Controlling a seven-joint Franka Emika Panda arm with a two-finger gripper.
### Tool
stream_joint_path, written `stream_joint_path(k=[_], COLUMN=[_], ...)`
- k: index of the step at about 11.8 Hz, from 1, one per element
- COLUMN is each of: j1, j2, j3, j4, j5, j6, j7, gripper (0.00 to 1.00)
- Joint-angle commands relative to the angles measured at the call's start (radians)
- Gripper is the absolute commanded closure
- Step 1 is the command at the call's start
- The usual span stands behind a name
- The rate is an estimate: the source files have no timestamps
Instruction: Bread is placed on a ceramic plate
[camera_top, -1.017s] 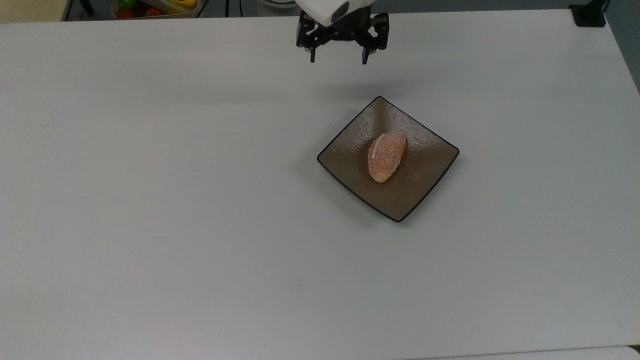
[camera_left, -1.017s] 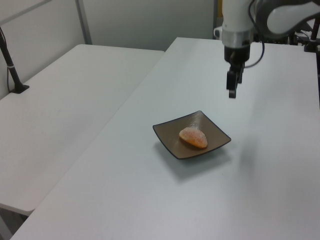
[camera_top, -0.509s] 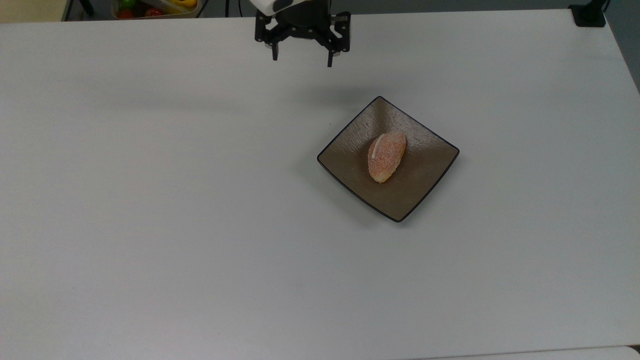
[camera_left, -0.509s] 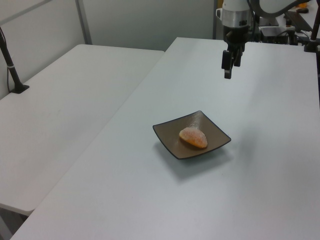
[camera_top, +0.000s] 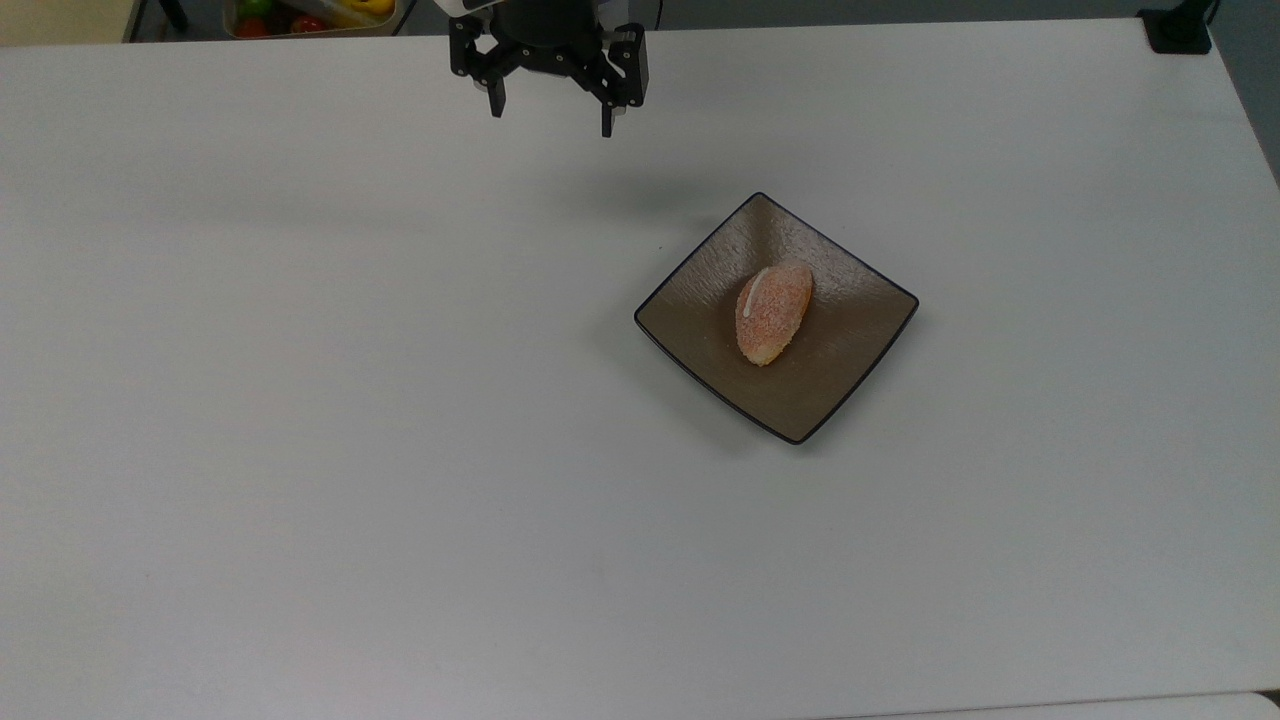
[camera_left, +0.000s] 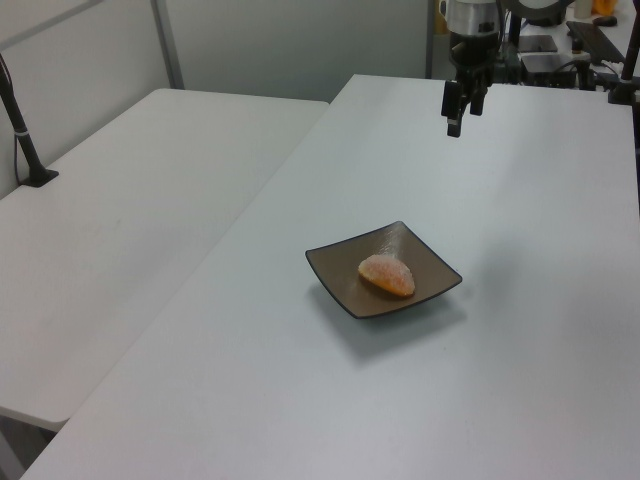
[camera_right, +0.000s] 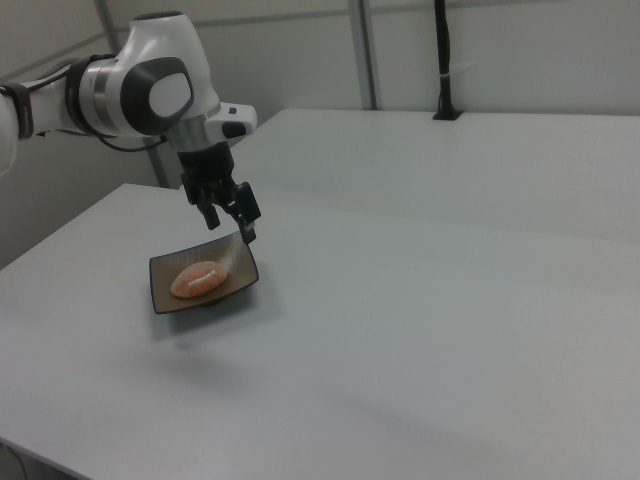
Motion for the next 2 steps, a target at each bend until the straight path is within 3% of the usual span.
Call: stream_joint_path(k=[1, 2], j1=[-0.038, -0.036], j2=[-0.015, -0.015], j3=[0.039, 0.039], j4=[0.006, 0.006], j5=[0.03, 0.03], j6=[-0.017, -0.017], j7=[-0.008, -0.009], gripper=[0.0, 0.0])
